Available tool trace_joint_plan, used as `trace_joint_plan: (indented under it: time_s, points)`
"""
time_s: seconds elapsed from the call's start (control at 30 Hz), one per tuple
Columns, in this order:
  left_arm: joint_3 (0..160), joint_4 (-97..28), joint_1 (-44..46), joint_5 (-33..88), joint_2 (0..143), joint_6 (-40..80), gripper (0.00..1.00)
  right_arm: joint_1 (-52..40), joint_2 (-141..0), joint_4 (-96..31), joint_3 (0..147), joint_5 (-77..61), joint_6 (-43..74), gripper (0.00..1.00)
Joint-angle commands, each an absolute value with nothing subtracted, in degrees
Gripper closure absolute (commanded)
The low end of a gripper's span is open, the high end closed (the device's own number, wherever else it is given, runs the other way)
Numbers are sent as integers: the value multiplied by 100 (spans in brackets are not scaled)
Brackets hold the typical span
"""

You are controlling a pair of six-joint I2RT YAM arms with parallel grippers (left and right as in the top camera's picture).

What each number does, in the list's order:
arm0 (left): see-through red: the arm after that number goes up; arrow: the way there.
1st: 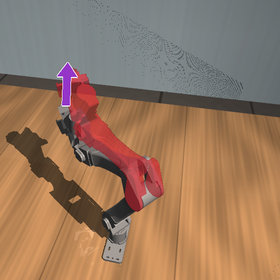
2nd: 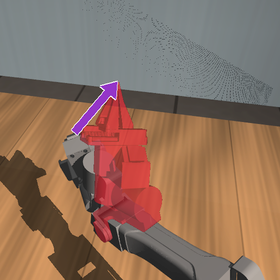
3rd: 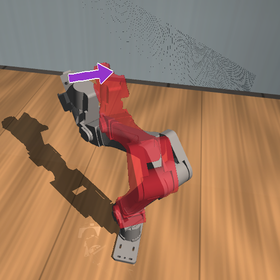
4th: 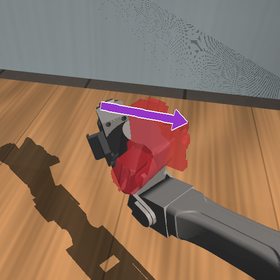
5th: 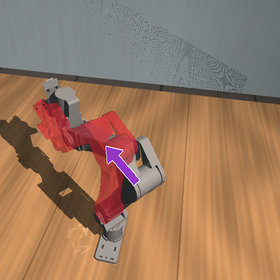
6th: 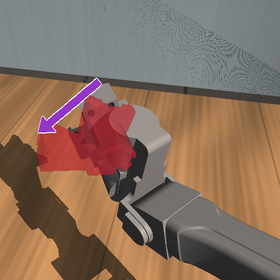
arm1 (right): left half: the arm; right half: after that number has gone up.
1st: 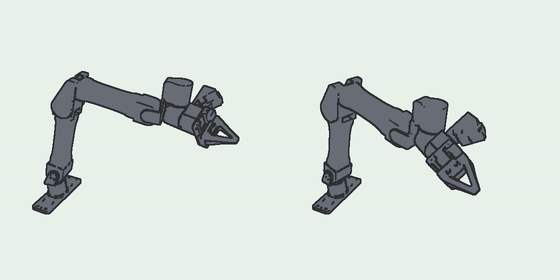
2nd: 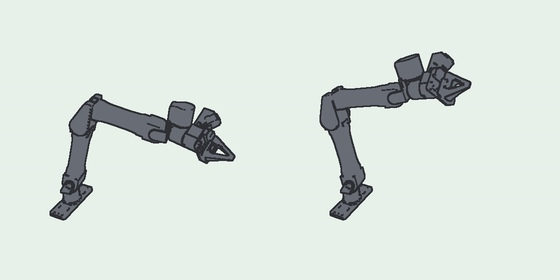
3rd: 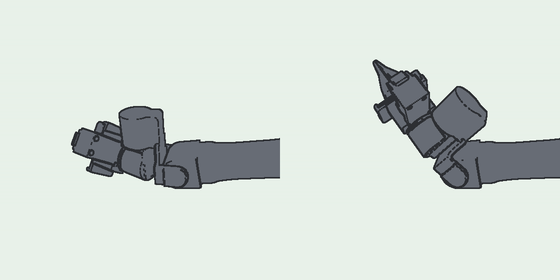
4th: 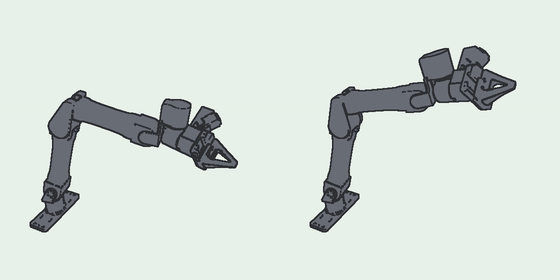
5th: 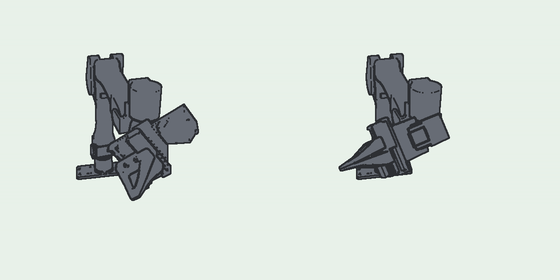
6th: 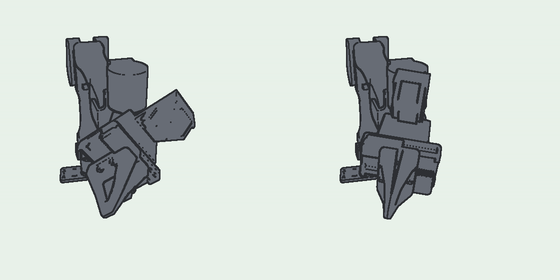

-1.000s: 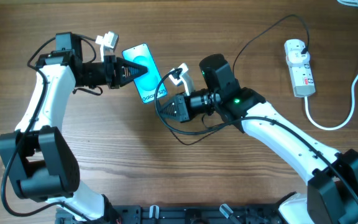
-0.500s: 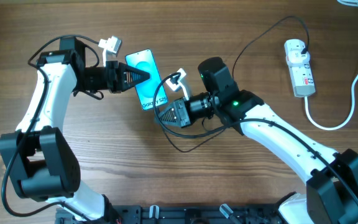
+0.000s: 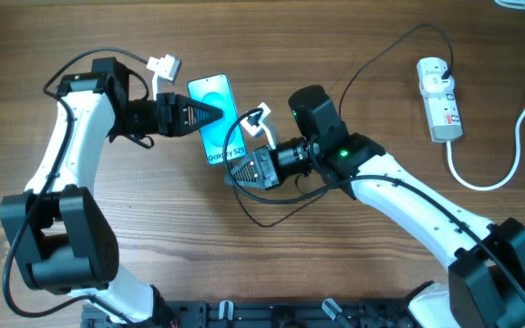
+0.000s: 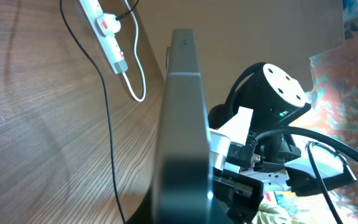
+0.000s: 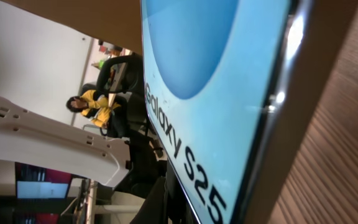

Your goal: Plug charger to phone and switch on socket

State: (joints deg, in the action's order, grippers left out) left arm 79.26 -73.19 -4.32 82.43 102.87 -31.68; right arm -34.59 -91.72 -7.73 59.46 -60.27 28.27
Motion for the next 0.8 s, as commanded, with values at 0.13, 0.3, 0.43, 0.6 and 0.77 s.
trace_joint_plan:
  time_s: [0.13, 0.3, 0.43, 0.6, 0.77]
  points:
    - [7762, -8176, 113, 7981, 10248, -3743, 96, -3334, -9129, -425, 6493, -5085, 2845, 95]
    - [7762, -8077, 110, 7891, 10248, -3726, 96, -3334, -9129, -1258, 6493, -5085, 2451, 94]
    - [7762, -7719, 51, 7898, 10248, -3328, 96, -3323, -9115, -1699, 6493, -5083, 2394, 87]
    - [7762, -7559, -152, 7872, 10248, -3179, 96, -3065, -8895, -2364, 6493, -5074, 2029, 71]
    - [7762, -7087, -202, 7334, 10248, -2571, 96, -2596, -8401, -3166, 6493, -4541, 1669, 53]
